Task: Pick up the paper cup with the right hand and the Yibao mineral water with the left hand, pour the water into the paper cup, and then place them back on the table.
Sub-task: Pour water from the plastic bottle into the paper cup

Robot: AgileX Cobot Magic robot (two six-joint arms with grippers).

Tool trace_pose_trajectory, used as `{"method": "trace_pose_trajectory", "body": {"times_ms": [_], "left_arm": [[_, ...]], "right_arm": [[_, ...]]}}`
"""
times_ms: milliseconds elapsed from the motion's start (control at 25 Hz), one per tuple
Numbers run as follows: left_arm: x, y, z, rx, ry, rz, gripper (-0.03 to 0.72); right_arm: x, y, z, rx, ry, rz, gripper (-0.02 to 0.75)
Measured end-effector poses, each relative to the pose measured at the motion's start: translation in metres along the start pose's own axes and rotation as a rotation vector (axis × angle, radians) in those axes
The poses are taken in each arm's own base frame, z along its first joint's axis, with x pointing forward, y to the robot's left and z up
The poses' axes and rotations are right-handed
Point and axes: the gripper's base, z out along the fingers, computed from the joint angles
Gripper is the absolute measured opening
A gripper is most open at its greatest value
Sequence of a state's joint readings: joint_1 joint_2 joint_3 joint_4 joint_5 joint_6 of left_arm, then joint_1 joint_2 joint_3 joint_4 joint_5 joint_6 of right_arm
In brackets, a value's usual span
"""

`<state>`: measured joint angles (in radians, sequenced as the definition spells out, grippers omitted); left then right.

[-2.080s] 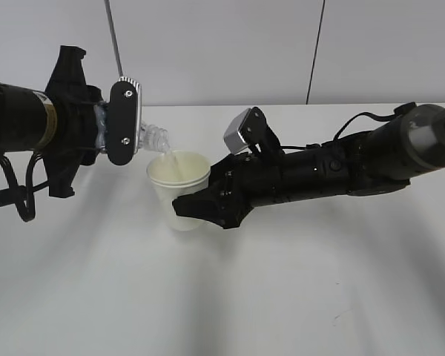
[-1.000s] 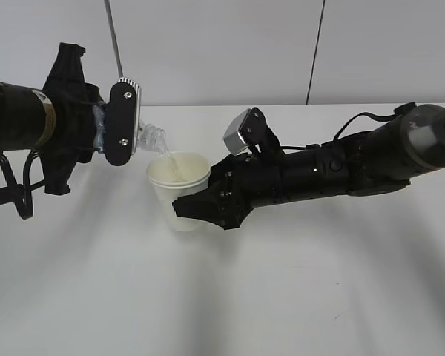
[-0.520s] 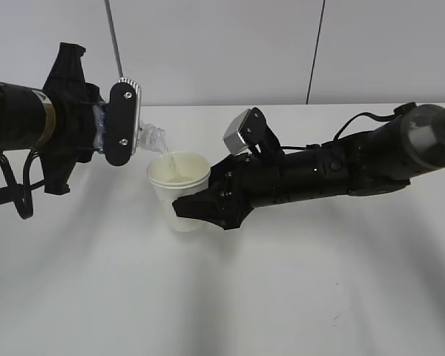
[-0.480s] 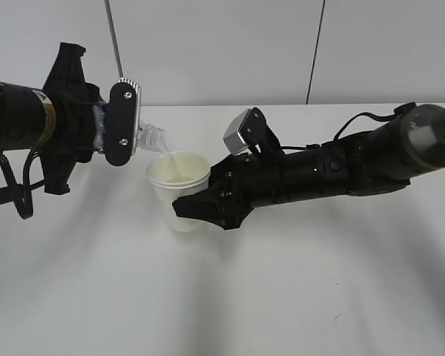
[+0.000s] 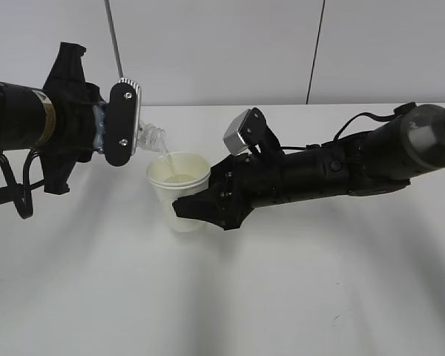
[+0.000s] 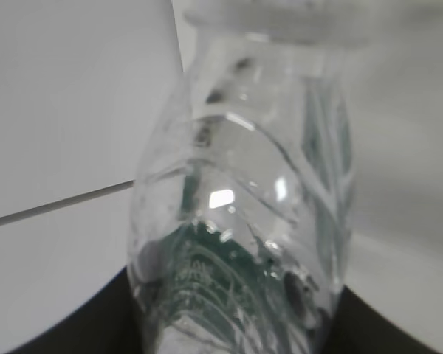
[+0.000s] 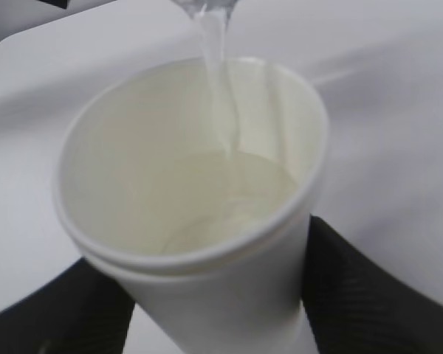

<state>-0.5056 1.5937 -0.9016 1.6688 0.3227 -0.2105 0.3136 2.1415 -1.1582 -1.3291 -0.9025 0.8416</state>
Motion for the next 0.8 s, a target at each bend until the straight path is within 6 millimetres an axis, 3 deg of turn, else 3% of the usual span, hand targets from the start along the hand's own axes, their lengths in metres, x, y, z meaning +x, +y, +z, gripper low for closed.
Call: {"method": "trace_pose_trajectory", "body": {"times_ms": [800], "left_arm": [[0.0001, 0.0003, 0.0000, -0.001, 0.001, -0.029, 0.323]], "right_arm": [[0.0001, -0.0001, 0.0000, 0.001, 0.001, 0.000, 0.506]]}}
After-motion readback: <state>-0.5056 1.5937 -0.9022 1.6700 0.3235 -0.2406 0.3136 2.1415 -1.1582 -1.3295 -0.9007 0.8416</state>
